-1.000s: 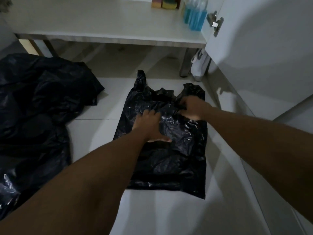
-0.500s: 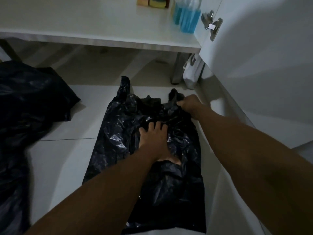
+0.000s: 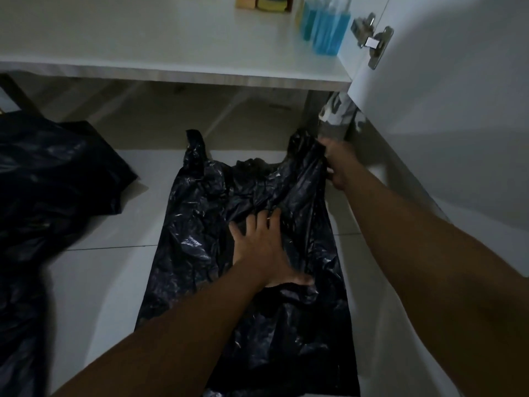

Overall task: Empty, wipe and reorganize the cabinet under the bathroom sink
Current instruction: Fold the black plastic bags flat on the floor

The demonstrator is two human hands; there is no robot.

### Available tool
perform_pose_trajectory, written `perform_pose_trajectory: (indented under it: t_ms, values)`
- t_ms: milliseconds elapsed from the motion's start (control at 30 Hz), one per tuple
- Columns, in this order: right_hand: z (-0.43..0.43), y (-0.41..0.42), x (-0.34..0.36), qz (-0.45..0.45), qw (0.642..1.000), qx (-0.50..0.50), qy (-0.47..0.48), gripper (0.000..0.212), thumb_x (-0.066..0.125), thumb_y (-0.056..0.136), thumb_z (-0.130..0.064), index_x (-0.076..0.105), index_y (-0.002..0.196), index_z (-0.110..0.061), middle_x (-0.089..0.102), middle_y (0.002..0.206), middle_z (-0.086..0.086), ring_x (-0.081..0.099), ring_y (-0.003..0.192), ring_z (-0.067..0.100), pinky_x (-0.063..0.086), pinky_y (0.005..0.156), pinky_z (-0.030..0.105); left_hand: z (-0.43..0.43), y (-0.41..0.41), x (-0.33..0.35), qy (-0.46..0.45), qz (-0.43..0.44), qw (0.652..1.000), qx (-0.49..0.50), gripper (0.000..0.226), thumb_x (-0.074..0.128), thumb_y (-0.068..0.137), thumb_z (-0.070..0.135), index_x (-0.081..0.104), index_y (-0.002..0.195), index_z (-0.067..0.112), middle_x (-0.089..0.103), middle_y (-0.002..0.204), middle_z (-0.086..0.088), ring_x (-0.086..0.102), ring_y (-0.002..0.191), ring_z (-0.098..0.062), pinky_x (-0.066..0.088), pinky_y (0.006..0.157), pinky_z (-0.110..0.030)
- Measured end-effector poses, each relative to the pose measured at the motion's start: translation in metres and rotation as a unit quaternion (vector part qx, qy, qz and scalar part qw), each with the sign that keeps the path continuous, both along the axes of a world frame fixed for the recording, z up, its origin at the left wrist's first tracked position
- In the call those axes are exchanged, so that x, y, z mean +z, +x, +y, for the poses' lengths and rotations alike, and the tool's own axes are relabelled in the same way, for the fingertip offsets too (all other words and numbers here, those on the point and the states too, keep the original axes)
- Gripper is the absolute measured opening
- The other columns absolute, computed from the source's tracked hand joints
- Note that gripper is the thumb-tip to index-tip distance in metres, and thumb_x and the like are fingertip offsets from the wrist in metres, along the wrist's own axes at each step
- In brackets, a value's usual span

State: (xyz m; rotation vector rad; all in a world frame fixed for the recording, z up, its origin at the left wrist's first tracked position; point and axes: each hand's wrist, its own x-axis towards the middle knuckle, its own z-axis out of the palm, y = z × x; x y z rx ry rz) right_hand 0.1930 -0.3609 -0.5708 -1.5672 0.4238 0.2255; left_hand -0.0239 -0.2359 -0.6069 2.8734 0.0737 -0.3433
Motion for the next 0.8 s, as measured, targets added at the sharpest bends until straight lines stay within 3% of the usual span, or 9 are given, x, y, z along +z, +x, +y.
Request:
perform_pose_trajectory:
  t_ms: [133, 200, 300, 400, 467, 567, 633, 700, 800]
  values:
    - [0.002, -0.017, -0.012, 0.060, 0.994, 0.058, -0.065, 0.064, 0.076, 0.072, -0.049, 0.060, 0.123, -0.015, 0.068, 0.113, 0.006, 0.067, 0.082, 0.019, 0.049, 0.042, 0.019, -0.020, -0.001, -0.001, -0.023, -0.150, 0.976, -0.156, 0.110, 0.047, 0.061, 0.093, 0.033, 0.145, 0.023, 0.033, 0.142, -0.002, 0.028, 0.135, -0.030, 0.011, 0.115, -0.061]
    - [0.001, -0.020, -0.014, 0.093, 0.991, 0.062, -0.074, 0.056, 0.071, 0.078, -0.044, 0.060, 0.122, -0.011, 0.068, 0.108, 0.007, 0.065, 0.078, 0.020, 0.049, 0.041, 0.021, -0.031, 0.001, -0.007, -0.003, -0.136, 0.959, -0.247, 0.108, 0.049, 0.064, 0.091, 0.035, 0.147, 0.023, 0.035, 0.144, -0.003, 0.027, 0.136, -0.030, 0.010, 0.115, -0.062]
    - [-0.007, -0.018, -0.015, 0.114, 0.989, 0.057, -0.078, 0.045, 0.057, 0.089, -0.041, 0.061, 0.120, -0.009, 0.064, 0.096, 0.007, 0.059, 0.070, 0.020, 0.049, 0.049, 0.022, -0.042, 0.004, -0.018, 0.012, -0.063, 0.962, -0.264, 0.118, 0.055, 0.059, 0.091, 0.027, 0.152, 0.025, 0.028, 0.153, -0.004, 0.019, 0.142, -0.031, 0.002, 0.114, -0.068]
    - [-0.013, -0.021, -0.017, 0.130, 0.963, 0.130, -0.199, 0.025, 0.057, 0.094, -0.022, 0.059, 0.114, -0.007, 0.054, 0.081, 0.010, 0.049, 0.057, 0.018, 0.045, 0.045, 0.024, -0.044, 0.005, -0.023, 0.010, -0.028, 0.966, -0.255, 0.123, 0.060, 0.055, 0.091, 0.019, 0.155, 0.030, 0.021, 0.157, -0.002, 0.014, 0.144, -0.034, -0.001, 0.111, -0.073]
    - [-0.016, -0.024, -0.022, 0.128, 0.944, 0.179, -0.247, 0.027, 0.062, 0.090, -0.009, 0.059, 0.117, -0.006, 0.057, 0.091, 0.010, 0.052, 0.063, 0.018, 0.050, 0.058, 0.030, -0.042, 0.005, -0.024, -0.011, -0.014, 0.969, -0.248, 0.126, 0.064, 0.054, 0.089, 0.012, 0.155, 0.036, 0.013, 0.161, 0.003, 0.006, 0.147, -0.034, -0.001, 0.108, -0.077]
    - [-0.018, -0.023, -0.019, 0.113, 0.970, 0.129, -0.172, 0.030, 0.061, 0.089, -0.008, 0.059, 0.118, 0.000, 0.060, 0.097, 0.011, 0.057, 0.072, 0.021, 0.052, 0.054, 0.024, -0.042, 0.003, -0.024, -0.028, 0.007, 0.970, -0.240, 0.129, 0.067, 0.053, 0.087, 0.003, 0.156, 0.040, 0.002, 0.164, 0.008, -0.007, 0.150, -0.033, -0.006, 0.103, -0.082]
    - [-0.017, -0.017, -0.008, 0.105, 0.990, 0.061, -0.073, 0.015, 0.048, 0.098, -0.016, 0.060, 0.094, -0.007, 0.056, 0.081, 0.008, 0.052, 0.064, 0.018, 0.043, 0.039, 0.016, -0.042, 0.003, -0.025, -0.036, 0.010, 0.971, -0.236, 0.133, 0.068, 0.052, 0.087, -0.002, 0.155, 0.041, -0.002, 0.164, 0.011, -0.013, 0.150, -0.033, -0.009, 0.099, -0.084]
    - [-0.019, -0.014, 0.002, 0.083, 0.995, 0.039, -0.037, 0.025, 0.042, 0.101, -0.023, 0.055, 0.081, -0.014, 0.052, 0.074, 0.004, 0.049, 0.063, 0.015, 0.046, 0.049, 0.021, -0.041, 0.004, -0.026, -0.042, 0.011, 0.970, -0.237, 0.135, 0.069, 0.051, 0.086, -0.006, 0.155, 0.042, -0.005, 0.164, 0.014, -0.018, 0.149, -0.033, -0.011, 0.097, -0.085]
    - [-0.021, -0.012, -0.006, 0.095, 0.992, 0.055, -0.054, 0.013, 0.049, 0.097, -0.025, 0.059, 0.099, -0.016, 0.059, 0.085, 0.004, 0.055, 0.067, 0.015, 0.049, 0.053, 0.025, -0.042, 0.004, -0.027, -0.040, 0.012, 0.970, -0.239, 0.138, 0.070, 0.049, 0.086, -0.007, 0.154, 0.042, -0.008, 0.163, 0.015, -0.024, 0.148, -0.034, -0.012, 0.096, -0.086]
